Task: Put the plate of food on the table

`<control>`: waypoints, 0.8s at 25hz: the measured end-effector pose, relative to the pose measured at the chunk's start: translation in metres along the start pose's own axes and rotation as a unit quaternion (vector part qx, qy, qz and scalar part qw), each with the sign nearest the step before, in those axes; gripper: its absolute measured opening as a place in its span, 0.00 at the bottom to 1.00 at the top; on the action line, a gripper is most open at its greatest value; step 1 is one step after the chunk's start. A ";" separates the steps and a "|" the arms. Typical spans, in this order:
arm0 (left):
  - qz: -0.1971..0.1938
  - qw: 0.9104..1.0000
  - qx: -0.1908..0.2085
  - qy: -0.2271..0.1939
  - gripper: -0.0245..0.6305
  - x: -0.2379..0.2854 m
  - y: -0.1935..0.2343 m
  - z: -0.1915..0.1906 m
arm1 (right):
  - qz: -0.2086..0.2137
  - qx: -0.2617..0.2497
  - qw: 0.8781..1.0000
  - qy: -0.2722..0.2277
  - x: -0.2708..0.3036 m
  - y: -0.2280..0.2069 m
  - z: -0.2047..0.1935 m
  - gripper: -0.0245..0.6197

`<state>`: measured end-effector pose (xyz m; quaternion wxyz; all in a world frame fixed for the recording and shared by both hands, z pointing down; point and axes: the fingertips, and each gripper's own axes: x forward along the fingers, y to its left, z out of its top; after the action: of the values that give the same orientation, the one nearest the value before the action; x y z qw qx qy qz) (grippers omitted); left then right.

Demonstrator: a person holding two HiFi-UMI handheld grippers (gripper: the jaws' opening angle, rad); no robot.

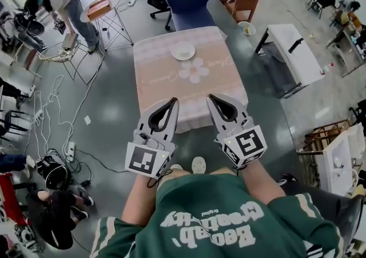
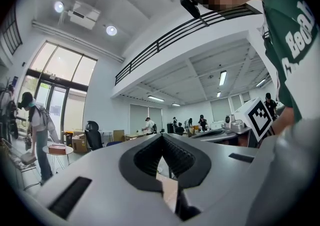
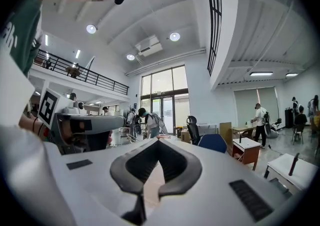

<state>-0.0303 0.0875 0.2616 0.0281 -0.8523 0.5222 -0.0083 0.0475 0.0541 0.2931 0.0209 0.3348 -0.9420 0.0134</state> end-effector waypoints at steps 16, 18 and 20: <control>0.010 1.000 -0.029 -0.002 0.05 -0.020 -0.003 -0.002 | -0.009 0.007 1.000 -0.005 -0.015 0.012 0.001 0.06; 0.011 1.000 -0.025 -0.001 0.05 -0.021 -0.006 -0.001 | -0.011 0.009 1.000 -0.003 -0.018 0.012 0.001 0.06; 0.012 1.000 -0.024 -0.002 0.05 -0.021 -0.007 -0.002 | -0.010 0.010 1.000 -0.004 -0.019 0.013 0.001 0.06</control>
<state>-0.0334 0.1097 0.2640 0.0087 -0.8465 0.5322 0.0061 0.0540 0.0762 0.2915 0.0137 0.3447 -0.9384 0.0207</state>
